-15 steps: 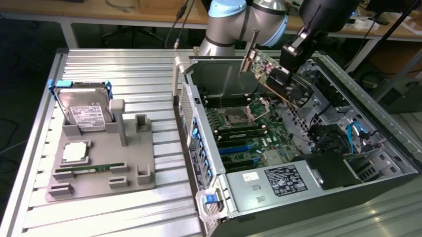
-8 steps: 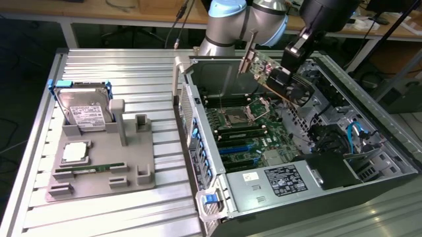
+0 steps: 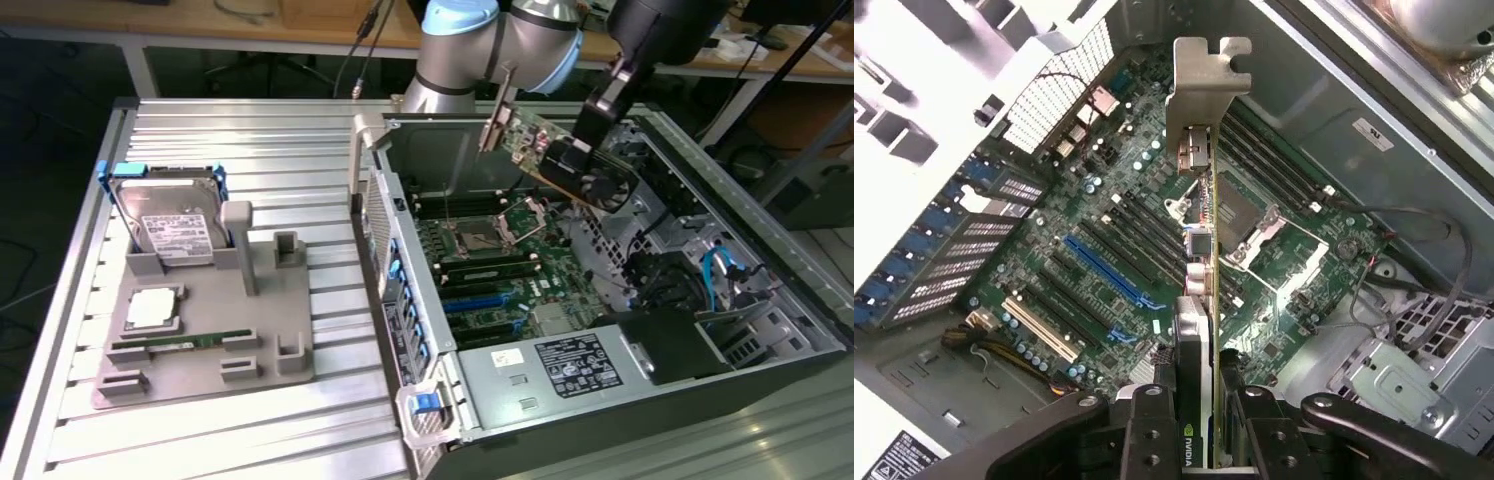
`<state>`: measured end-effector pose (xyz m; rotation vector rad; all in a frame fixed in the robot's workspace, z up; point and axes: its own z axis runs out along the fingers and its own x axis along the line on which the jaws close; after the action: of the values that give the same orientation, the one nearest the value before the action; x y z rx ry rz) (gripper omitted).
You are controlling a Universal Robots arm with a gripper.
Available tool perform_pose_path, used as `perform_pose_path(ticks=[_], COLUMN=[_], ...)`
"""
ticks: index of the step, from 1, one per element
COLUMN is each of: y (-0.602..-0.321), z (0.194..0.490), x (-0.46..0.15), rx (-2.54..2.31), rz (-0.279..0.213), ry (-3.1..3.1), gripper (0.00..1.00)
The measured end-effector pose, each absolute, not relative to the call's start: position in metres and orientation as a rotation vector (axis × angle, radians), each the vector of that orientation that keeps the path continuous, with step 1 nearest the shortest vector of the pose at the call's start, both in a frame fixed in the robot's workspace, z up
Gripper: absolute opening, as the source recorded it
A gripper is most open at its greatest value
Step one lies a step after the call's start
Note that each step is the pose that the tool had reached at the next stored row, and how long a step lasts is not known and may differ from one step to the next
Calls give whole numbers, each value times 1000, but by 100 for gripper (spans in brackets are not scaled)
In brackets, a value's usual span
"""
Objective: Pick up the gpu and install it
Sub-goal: 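Insert the gpu into the slot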
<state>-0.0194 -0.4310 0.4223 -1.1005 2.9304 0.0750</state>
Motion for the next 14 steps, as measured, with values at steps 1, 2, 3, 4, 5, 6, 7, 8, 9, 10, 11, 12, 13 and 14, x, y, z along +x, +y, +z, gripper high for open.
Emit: perform_pose_path(ticks=[1,2,3,4,5,6,7,8,9,10,11,12,13,14], y=[-431,-431,-431,-431,-431,-431,-431,-431,-431,-431,-431,-431,-431,-431], z=[422,422,422,422,422,422,422,422,422,422,422,422,422,422], x=[-19,-19,-19,-19,-19,-19,-19,-18,-18,-18,-18,-18,-18,-18], rx=[-1114,-1127,-1142,-1156,-1176,-1192,-1213,-1243,-1256,-1271,-1285,-1299,-1313,-1327], rz=[75,75,75,75,76,76,76,76,76,76,76,76,76,76], ry=[2925,2921,2915,2910,2902,2896,2888,2876,2870,2864,2858,2852,2846,2839], gripper=[27,27,27,27,27,27,27,27,27,27,27,27,27,27])
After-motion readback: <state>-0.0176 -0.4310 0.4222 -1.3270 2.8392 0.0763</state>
